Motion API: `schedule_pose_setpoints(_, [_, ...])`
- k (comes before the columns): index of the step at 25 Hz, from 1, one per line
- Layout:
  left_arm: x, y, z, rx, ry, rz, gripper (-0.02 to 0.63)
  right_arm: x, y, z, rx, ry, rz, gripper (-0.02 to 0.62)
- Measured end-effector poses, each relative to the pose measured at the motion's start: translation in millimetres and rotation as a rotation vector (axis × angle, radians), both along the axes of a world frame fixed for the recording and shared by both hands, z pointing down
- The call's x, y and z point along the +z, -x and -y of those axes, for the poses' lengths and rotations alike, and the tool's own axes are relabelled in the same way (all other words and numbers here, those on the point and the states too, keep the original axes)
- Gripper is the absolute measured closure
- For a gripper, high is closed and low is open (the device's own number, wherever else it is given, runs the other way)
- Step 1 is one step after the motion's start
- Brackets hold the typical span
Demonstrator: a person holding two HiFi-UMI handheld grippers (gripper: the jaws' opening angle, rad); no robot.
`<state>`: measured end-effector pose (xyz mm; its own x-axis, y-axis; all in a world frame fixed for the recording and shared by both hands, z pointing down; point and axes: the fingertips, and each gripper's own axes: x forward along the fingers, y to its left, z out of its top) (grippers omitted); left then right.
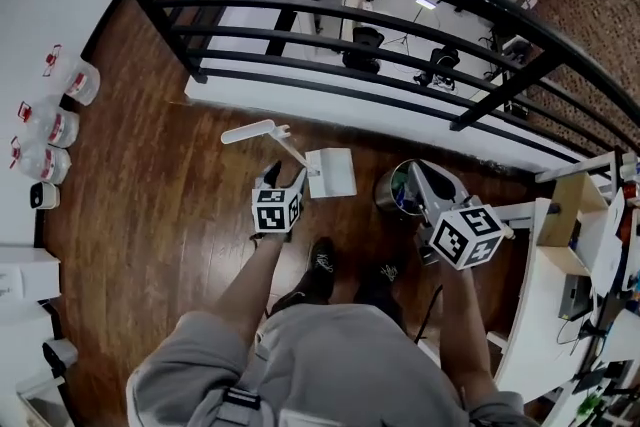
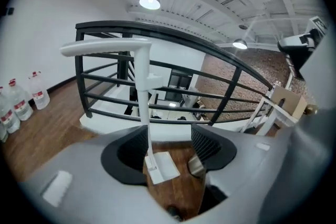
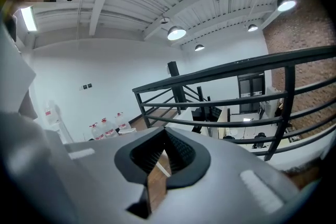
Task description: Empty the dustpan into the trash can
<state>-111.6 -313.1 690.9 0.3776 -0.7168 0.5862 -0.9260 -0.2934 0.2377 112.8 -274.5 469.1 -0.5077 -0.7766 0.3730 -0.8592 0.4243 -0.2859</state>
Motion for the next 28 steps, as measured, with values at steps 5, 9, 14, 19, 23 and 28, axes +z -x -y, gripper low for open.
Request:
schedule_pose_setpoints(5, [-32, -73, -49, 0.261, 0.072, -0.105, 0.600, -22, -35, -1, 0.084, -0.056, 0.018, 0.595])
schedule_pose_setpoints(9, [-96, -134, -47, 0.456, -0.023, -0.195, 0.600, -37, -54, -3, 0.135, -0.100, 0.022, 0.595])
schedule_pose_setpoints(14, [-188, -191, -33, 0.612, -0.205, -0.254, 0.600, -65, -68, -8, 0.166, -0.166, 0.016, 0.595])
schedule_pose_setpoints(19, [-269, -234, -25, 0.722, -0.354, -0.292, 0.600, -92, -75, -13, 0.184, -0.233, -0.001, 0.595])
schedule_pose_setpoints(23, [-308, -257, -23, 0.770, -0.419, -0.308, 0.600, -103, -85, -15, 0.205, -0.258, -0.021, 0.595])
schedule_pose_setpoints(28, [-321, -274, -29, 0.789, -0.426, -0.314, 0.600, -107, -99, -20, 0.221, -0.253, -0.034, 0.595])
